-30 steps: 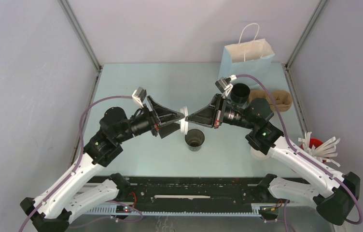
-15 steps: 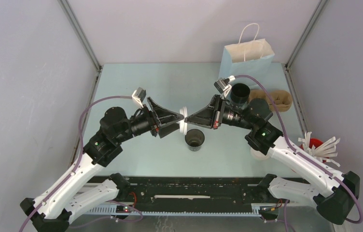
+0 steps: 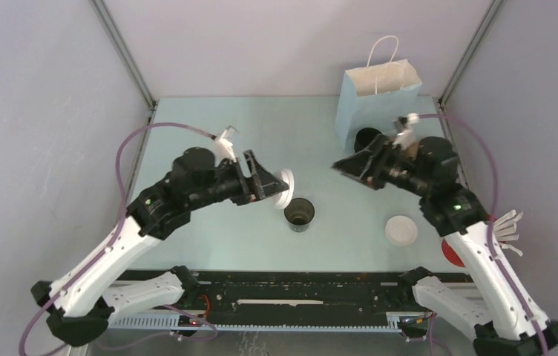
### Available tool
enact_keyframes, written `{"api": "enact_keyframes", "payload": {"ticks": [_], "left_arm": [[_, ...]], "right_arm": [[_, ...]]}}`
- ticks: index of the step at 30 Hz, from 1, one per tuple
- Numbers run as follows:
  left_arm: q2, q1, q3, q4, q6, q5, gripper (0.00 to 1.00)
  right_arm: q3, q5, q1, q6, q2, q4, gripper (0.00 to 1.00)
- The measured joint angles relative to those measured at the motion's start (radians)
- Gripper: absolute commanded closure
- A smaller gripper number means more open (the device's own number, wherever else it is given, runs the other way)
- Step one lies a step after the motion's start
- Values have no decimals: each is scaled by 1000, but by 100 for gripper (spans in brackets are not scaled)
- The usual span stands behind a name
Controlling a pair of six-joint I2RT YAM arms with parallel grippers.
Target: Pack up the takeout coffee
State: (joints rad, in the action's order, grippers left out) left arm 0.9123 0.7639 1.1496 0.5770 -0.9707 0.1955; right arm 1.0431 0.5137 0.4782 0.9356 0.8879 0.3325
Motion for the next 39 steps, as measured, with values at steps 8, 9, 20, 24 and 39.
{"api": "enact_keyframes", "payload": {"ticks": [8, 9, 20, 24, 39], "left_arm": [[382, 232, 208, 224, 309, -291, 25], [427, 247, 208, 237, 334, -314, 25], [715, 289, 290, 320, 514, -471, 23], [754, 291, 315, 326, 539, -484, 22], [804, 291, 337, 330, 567, -480, 20]], "right_arm": [[129, -160, -268, -386, -29, 585, 5], [129, -175, -269, -416, -29, 620, 5], [129, -232, -275, -599, -16, 755, 4], [129, -225, -283, -634, -11, 755, 4], [125, -195, -309, -674, -18, 752, 4]]}}
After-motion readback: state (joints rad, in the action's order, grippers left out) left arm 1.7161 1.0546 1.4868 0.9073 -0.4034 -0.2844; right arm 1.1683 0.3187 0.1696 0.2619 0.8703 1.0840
